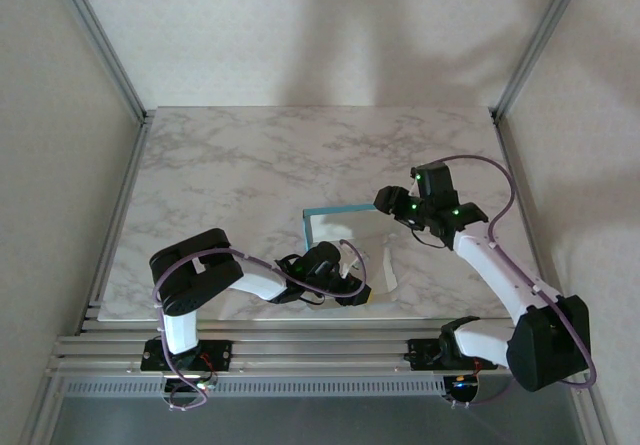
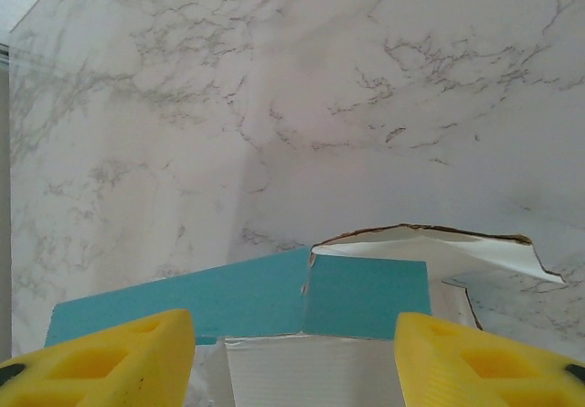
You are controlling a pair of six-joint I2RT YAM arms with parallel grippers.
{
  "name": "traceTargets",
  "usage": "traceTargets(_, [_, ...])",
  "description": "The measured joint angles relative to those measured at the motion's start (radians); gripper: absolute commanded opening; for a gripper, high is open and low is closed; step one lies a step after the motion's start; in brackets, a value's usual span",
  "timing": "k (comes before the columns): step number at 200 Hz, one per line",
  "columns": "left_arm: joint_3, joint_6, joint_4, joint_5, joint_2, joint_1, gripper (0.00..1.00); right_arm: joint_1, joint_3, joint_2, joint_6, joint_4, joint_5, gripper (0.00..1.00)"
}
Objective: Fold the paper box
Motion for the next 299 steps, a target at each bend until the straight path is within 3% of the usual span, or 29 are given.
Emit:
traceTargets(34, [0.000, 0.000, 0.001, 0.000, 0.000, 0.000, 0.35, 0.001, 0.000, 0.030, 0.020, 0.013, -0.002, 0.56])
traceTargets(182, [-0.013, -0.004, 0.037, 0.000, 0.006, 0.000, 0.35, 0.006, 0.000, 0.089, 0.117, 0.088, -0.031, 0.14])
traceTargets(248, [-0.014, -0.009, 0.022, 0.000, -0.024, 0.006, 0.37, 0.006, -0.002, 0.088, 0.133, 0.101, -0.031, 0.15])
traceTargets(299, [0.022, -0.003, -0.100, 0.000, -0.280, 0.094, 0.39, 0.006, -0.073, 0.038, 0.132, 0.154, -0.032, 0.16])
